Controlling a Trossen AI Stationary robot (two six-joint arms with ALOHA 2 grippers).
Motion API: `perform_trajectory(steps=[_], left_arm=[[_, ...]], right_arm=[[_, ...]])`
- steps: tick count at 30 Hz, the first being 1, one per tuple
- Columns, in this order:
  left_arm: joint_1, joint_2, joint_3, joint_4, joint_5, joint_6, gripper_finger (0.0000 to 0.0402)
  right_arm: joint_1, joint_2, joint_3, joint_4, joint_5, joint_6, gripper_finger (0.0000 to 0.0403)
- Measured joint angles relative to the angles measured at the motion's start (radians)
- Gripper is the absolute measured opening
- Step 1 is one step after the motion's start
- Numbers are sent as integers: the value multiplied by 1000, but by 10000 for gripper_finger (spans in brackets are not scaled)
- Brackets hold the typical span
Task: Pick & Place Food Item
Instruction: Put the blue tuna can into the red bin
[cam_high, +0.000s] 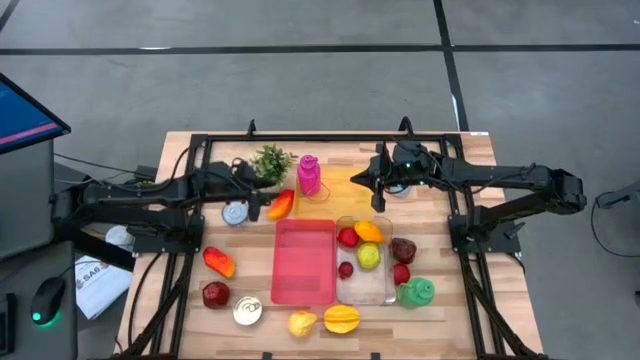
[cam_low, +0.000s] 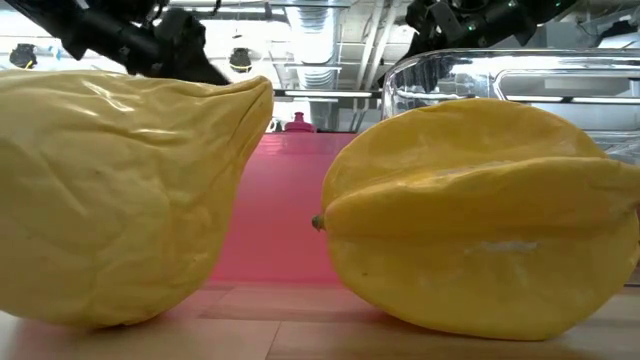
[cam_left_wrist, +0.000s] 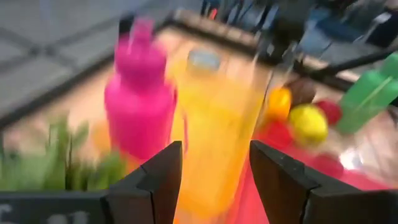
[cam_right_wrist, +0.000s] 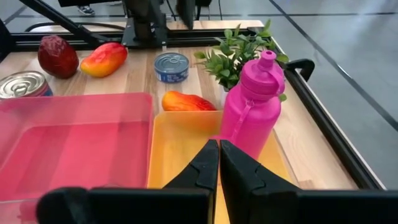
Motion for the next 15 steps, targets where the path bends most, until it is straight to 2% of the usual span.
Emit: perform_trajectory(steps=[8, 10, 15], left_arm=[[-136, 4, 0, -420, -190, -310, 177], [-167, 5, 0, -516, -209, -391, 177], [-220, 4, 0, -635, -214, -501, 177]], right_arm=[[0, 0, 1, -28, 0, 0, 10], [0, 0, 1, -32, 0, 0, 10], [0, 0, 1, -32, 0, 0, 10]])
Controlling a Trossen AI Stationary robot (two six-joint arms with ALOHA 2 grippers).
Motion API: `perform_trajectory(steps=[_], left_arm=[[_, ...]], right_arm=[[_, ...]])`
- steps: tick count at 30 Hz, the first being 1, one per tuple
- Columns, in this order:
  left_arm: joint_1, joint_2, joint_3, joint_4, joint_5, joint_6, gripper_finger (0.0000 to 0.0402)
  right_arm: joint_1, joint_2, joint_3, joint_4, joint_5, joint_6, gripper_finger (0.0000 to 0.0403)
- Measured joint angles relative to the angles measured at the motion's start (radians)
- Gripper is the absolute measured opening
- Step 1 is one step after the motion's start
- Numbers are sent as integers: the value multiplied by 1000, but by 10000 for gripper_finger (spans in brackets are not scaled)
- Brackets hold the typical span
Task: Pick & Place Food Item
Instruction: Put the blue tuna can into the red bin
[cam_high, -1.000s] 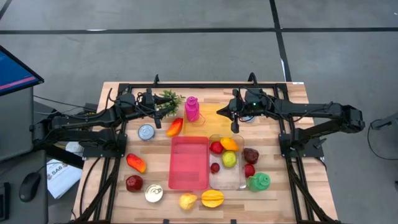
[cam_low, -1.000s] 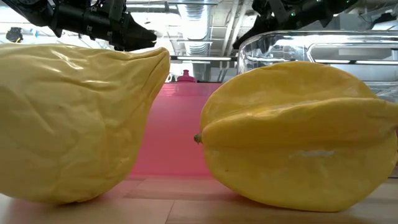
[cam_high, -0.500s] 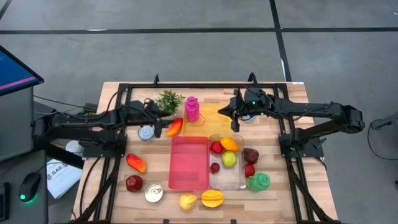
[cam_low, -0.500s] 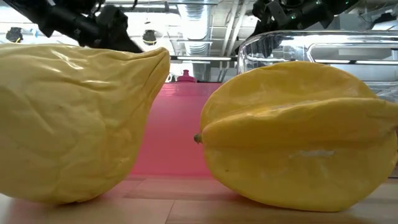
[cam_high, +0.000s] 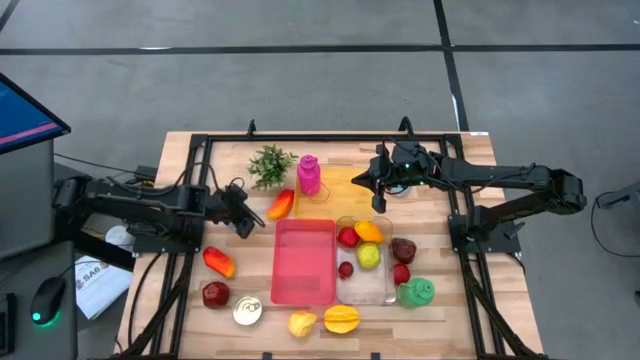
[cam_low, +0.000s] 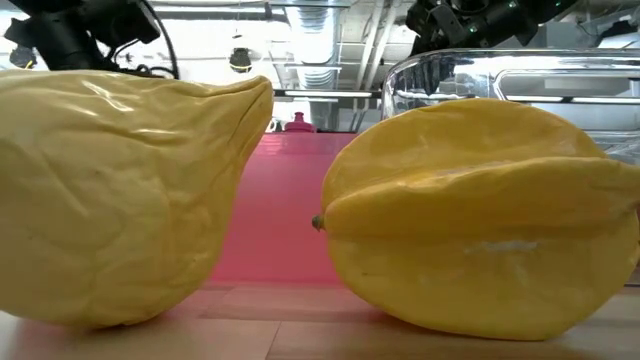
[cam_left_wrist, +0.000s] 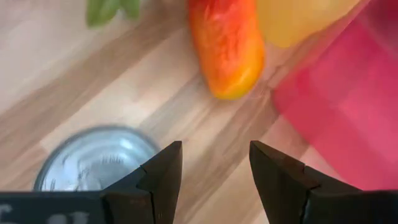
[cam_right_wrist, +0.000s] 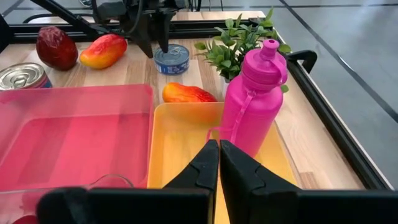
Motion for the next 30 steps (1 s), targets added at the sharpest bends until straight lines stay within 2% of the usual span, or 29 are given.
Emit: perform_trajectory(steps=[6, 17, 30], left_arm=[[-34, 50, 0, -31, -48, -54, 170], [-57, 254, 5, -22, -88, -58, 115], [-56, 264, 2, 21, -84, -58, 57]], right_arm=[[0, 0, 0, 0, 0, 0, 10], [2, 0, 0, 3, 0, 0, 10], [2, 0, 0, 4, 0, 0, 10]])
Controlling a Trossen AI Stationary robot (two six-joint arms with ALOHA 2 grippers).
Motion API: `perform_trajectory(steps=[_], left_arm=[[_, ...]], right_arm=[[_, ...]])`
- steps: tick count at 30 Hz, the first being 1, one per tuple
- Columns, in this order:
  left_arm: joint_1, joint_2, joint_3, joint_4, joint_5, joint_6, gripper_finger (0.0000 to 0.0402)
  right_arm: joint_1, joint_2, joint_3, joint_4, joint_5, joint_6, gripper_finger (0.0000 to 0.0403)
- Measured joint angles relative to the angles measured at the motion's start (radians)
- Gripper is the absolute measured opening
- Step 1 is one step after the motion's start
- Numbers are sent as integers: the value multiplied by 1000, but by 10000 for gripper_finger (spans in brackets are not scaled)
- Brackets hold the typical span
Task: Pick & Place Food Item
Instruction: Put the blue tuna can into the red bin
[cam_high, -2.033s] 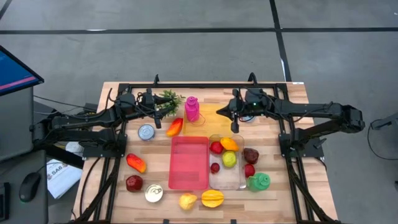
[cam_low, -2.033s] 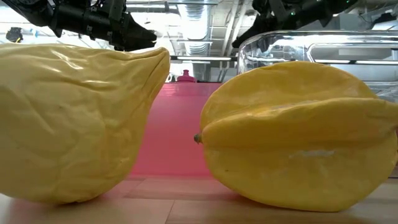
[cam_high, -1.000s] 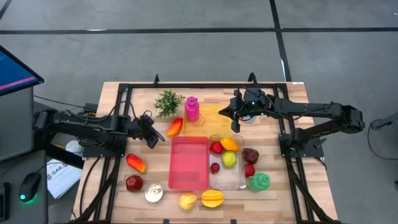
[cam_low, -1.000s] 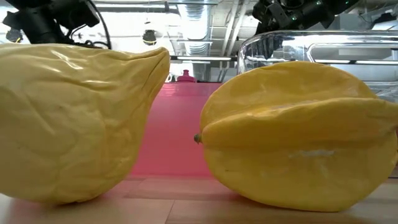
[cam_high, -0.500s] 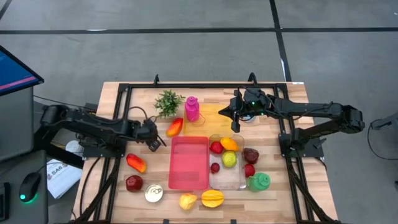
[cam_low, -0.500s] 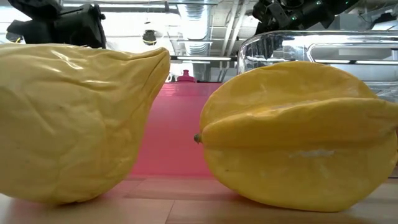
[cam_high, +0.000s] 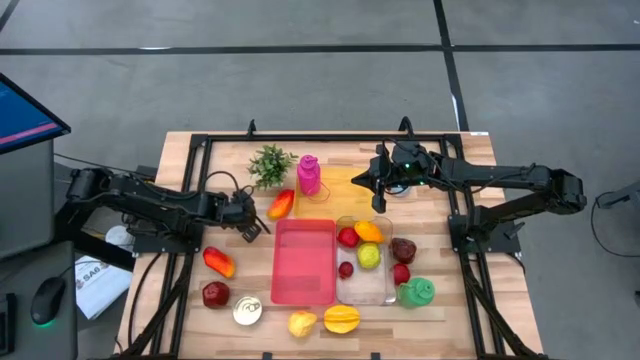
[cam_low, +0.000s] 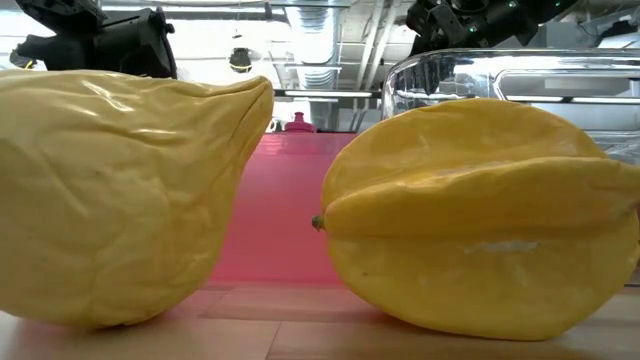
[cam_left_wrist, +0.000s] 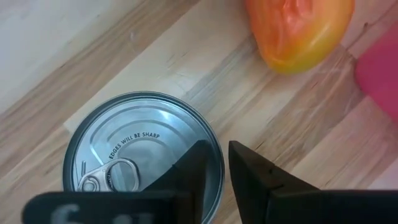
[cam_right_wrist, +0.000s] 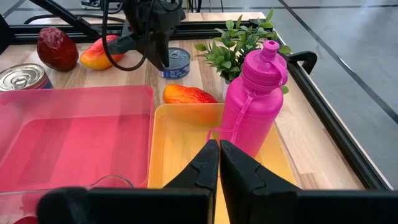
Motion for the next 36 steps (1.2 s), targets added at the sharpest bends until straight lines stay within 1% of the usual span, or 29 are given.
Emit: perform_trajectory(steps=[7, 18, 23, 33, 36], left_arm=[[0, 0, 0, 14, 10, 0, 27], [0, 0, -1, 13, 17, 1, 4], [-2, 0, -1, 11, 25, 2, 2], [-49, 1, -2, -1, 22, 10, 1], [-75, 1, -2, -1, -1, 10, 1]], right_arm=[[0, 0, 0, 0, 0, 0, 10], [0, 0, 0, 0, 0, 0, 10], [0, 0, 0, -1, 0, 0, 10], [0, 0, 0, -1, 0, 0, 10], [0, 0, 0, -1, 0, 0, 10]])
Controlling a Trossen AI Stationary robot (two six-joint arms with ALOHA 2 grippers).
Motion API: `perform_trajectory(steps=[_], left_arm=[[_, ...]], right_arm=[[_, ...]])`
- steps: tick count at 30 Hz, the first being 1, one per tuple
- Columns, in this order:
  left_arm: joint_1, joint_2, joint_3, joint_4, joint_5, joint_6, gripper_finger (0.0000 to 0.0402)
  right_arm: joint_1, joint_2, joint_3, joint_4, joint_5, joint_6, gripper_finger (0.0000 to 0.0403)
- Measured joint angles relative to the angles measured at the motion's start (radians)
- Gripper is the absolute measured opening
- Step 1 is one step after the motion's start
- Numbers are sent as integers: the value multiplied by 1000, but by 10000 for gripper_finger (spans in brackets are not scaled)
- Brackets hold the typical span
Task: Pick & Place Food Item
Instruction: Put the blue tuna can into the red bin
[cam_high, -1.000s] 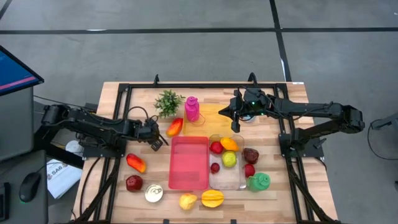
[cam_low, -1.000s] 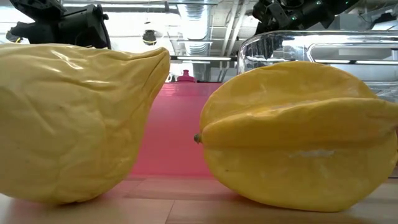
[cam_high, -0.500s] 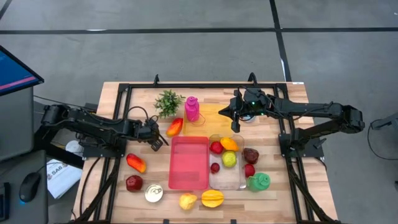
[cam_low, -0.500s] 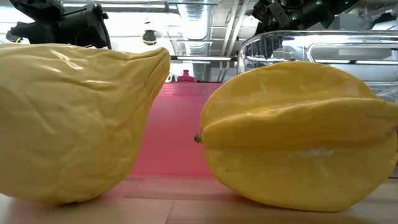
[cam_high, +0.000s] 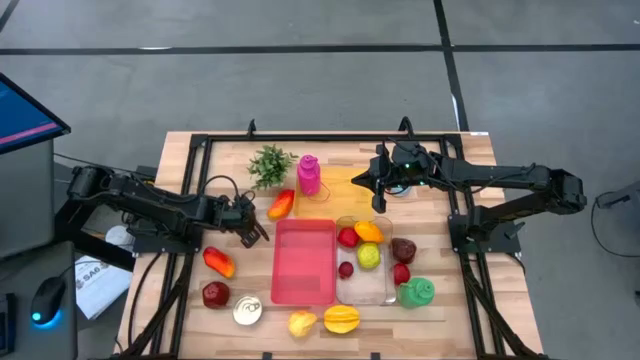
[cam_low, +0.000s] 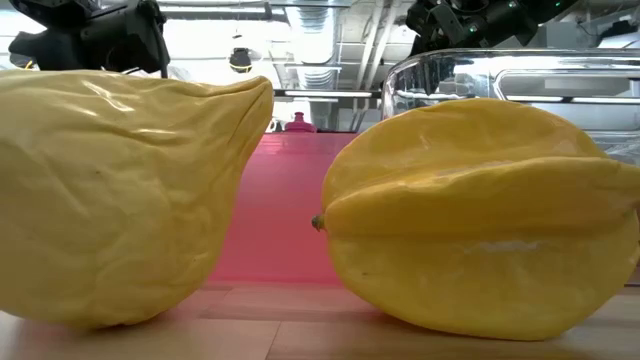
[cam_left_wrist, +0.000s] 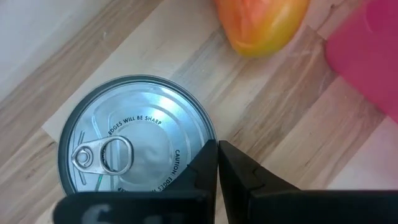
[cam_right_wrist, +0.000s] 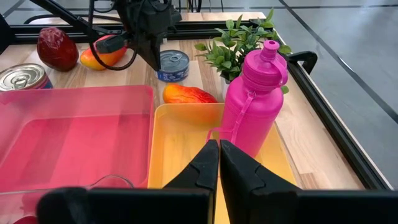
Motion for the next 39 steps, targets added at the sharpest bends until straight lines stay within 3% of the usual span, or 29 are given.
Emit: perform_trajectory(steps=[13, 20, 27, 39], left_arm=[[-140, 46, -26, 77, -107, -16, 1], [-191, 127, -38, 148, -66, -27, 0], [-221, 203, -34, 165, -102, -69, 0], [-229, 6, -39, 106, -80, -67, 0]], right_arm=[[0, 0, 0, 0, 0, 0, 10], [0, 0, 0, 0, 0, 0, 10], [0, 0, 1, 5, 0, 0, 11], [0, 0, 1, 12, 0, 0, 11]])
